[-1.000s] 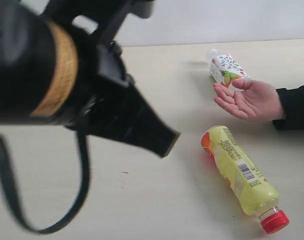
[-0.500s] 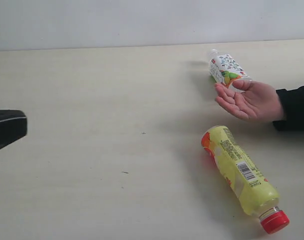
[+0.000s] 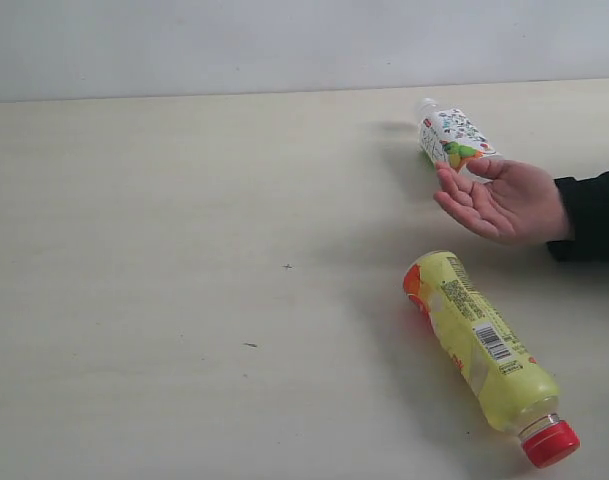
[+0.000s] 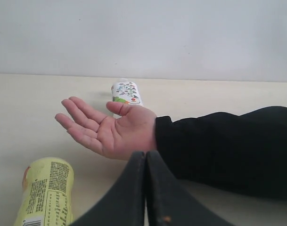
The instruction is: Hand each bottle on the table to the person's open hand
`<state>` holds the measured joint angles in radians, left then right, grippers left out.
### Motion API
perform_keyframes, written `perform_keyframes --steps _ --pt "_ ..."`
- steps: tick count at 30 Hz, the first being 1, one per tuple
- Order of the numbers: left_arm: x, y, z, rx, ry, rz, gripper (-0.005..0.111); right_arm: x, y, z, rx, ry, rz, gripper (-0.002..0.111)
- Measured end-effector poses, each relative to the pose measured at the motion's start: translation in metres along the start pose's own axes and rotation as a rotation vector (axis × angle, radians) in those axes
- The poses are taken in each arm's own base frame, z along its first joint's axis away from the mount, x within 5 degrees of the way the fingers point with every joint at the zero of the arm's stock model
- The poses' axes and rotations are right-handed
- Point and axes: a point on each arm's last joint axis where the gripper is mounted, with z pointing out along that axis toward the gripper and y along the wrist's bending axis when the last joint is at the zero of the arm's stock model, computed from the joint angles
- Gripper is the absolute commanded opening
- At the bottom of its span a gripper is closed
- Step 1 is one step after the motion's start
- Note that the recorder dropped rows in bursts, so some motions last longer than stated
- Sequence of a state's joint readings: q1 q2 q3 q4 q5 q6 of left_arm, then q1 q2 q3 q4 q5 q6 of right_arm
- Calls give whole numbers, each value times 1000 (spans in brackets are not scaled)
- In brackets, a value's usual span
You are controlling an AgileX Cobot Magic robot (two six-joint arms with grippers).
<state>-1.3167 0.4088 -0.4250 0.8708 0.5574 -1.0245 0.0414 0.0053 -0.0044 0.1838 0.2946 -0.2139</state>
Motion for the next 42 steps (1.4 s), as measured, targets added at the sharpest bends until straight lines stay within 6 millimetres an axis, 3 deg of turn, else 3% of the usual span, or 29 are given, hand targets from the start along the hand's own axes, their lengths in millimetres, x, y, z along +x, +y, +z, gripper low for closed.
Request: perform_keyframes --steps 6,13,16,18,22,25,27,32,36,39,42 --pt "0 0 0 0 -1 1 0 -6 -1 0 11 -67 16 0" --pt "0 0 0 2 -2 1 0 -33 -9 -7 33 -389 384 0" --pt "0 0 0 2 -2 -1 0 -55 -23 -22 80 -724 551 0" --pt "0 0 0 2 -2 -1 0 -70 -29 -35 105 -896 566 0" --pt "0 0 0 2 -2 -1 0 -109 -29 -34 101 -868 538 0" --pt "0 0 0 2 -2 -1 0 -140 -24 -12 79 -700 452 0" --pt "0 0 0 2 -3 -2 0 -159 -20 16 54 -509 409 0" --pt "0 0 0 3 -4 -2 0 -165 -11 99 11 101 394 0" --pt "0 0 0 3 -4 -2 0 -135 2 149 -102 617 337 0" --pt "0 0 0 3 -4 -2 0 -108 16 171 -256 893 322 0" --pt "0 0 0 3 -4 -2 0 -83 35 183 -358 1057 264 2"
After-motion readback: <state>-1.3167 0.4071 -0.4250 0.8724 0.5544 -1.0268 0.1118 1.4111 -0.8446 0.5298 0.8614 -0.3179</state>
